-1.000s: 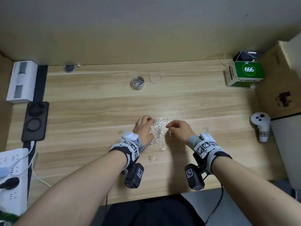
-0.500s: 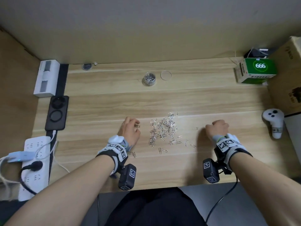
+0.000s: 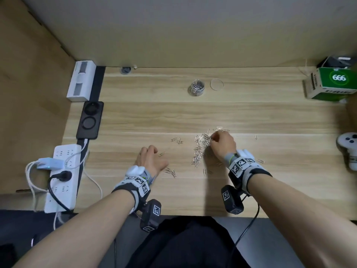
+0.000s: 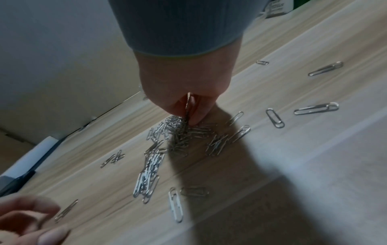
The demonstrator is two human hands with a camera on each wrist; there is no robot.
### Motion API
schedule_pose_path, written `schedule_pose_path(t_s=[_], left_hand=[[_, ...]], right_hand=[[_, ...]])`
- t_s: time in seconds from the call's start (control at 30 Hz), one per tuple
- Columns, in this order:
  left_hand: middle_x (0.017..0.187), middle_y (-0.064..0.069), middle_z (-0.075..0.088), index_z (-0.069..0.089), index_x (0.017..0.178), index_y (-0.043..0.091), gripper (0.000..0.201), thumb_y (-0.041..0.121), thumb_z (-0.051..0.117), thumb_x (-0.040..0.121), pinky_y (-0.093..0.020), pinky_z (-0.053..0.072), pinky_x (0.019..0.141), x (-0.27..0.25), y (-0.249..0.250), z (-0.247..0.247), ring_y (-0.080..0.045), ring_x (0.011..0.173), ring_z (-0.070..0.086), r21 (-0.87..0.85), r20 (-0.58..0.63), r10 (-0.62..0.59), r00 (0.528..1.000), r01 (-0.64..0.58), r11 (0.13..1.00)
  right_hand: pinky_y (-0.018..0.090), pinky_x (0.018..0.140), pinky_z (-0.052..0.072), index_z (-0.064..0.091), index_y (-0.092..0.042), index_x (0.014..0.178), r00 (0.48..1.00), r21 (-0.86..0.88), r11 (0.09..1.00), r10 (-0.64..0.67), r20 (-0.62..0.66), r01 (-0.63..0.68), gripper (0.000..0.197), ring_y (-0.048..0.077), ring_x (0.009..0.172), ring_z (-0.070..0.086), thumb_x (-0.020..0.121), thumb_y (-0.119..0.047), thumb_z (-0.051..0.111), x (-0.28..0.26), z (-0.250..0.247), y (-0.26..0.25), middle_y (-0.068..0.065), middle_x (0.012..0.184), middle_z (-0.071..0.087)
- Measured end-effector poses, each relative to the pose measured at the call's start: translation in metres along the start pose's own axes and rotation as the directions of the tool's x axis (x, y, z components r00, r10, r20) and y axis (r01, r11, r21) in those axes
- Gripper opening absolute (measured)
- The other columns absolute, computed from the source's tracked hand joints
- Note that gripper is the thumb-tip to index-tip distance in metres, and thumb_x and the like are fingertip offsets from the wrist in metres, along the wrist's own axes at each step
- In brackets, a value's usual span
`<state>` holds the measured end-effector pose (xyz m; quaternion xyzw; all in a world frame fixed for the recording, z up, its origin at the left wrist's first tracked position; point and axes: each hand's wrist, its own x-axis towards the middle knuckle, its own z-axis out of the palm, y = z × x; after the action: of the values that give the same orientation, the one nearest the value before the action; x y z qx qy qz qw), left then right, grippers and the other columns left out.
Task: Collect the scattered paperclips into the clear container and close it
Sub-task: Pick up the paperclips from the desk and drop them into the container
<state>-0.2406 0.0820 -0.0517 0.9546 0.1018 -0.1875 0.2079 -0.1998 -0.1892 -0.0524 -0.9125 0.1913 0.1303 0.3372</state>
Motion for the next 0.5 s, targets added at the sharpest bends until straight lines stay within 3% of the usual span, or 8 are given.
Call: schedule_pose_path(t_s=[0.13, 0.27, 0.33, 0.4, 0.5], left_hand=[[0.109, 0.004, 0.050, 0.053, 0.108, 0.025, 0.052, 0.044, 0.078, 0.067, -0.033, 0.049, 0.084, 0.000, 0.010, 0.016, -0.018, 0.104, 0.057, -0.105, 0.000, 0.084, 0.996, -0.084, 0.991], [0.113, 0.002, 0.049, 0.054, 0.115, 0.025, 0.057, 0.045, 0.078, 0.067, -0.036, 0.045, 0.093, 0.004, 0.043, 0.026, -0.021, 0.107, 0.051, -0.079, 0.002, 0.209, 0.978, -0.209, 0.975], [0.118, 0.001, 0.047, 0.052, 0.121, 0.025, 0.064, 0.048, 0.078, 0.067, -0.037, 0.041, 0.097, 0.004, 0.062, 0.028, -0.021, 0.109, 0.045, -0.020, 0.005, 0.281, 0.960, -0.281, 0.959], [0.121, 0.000, 0.045, 0.050, 0.125, 0.026, 0.073, 0.052, 0.080, 0.063, -0.038, 0.040, 0.099, 0.005, 0.079, 0.030, -0.021, 0.113, 0.042, -0.001, 0.023, 0.357, 0.934, -0.357, 0.934], [0.125, -0.001, 0.042, 0.045, 0.132, 0.028, 0.087, 0.054, 0.082, 0.058, -0.039, 0.041, 0.099, 0.010, 0.096, 0.037, -0.022, 0.112, 0.041, 0.043, 0.089, 0.433, 0.897, -0.437, 0.898]], right_hand=[[0.036, 0.096, 0.051, 0.073, -0.023, 0.093, 0.993, 0.202, 0.979, -0.036, 0.109, 0.013, 0.032, 0.020, 0.100, 0.067, 0.074, -0.003, 0.057, -0.010, -0.002, 0.006, -0.002, 0.099, 0.075], [0.042, 0.088, 0.057, 0.070, -0.025, 0.086, 0.999, 0.275, 0.961, 0.041, 0.002, -0.041, 0.028, 0.015, 0.084, 0.070, 0.075, -0.001, 0.060, -0.018, -0.023, 0.035, -0.011, 0.081, 0.072], [0.042, 0.089, 0.056, 0.069, -0.025, 0.089, 0.991, 0.258, 0.964, 0.095, -0.090, -0.069, 0.028, 0.019, 0.088, 0.071, 0.075, -0.002, 0.060, -0.022, -0.034, 0.052, -0.002, 0.090, 0.070], [0.035, 0.091, 0.052, 0.068, -0.020, 0.100, 0.975, 0.182, 0.978, 0.135, -0.177, -0.102, 0.027, 0.023, 0.093, 0.067, 0.077, -0.007, 0.065, -0.028, -0.046, 0.067, 0.006, 0.105, 0.064], [0.031, 0.090, 0.046, 0.061, -0.016, 0.113, 0.949, 0.116, 0.973, 0.221, -0.225, -0.199, 0.041, 0.022, 0.094, 0.061, 0.075, -0.022, 0.078, -0.036, -0.058, 0.086, 0.008, 0.118, 0.053]])
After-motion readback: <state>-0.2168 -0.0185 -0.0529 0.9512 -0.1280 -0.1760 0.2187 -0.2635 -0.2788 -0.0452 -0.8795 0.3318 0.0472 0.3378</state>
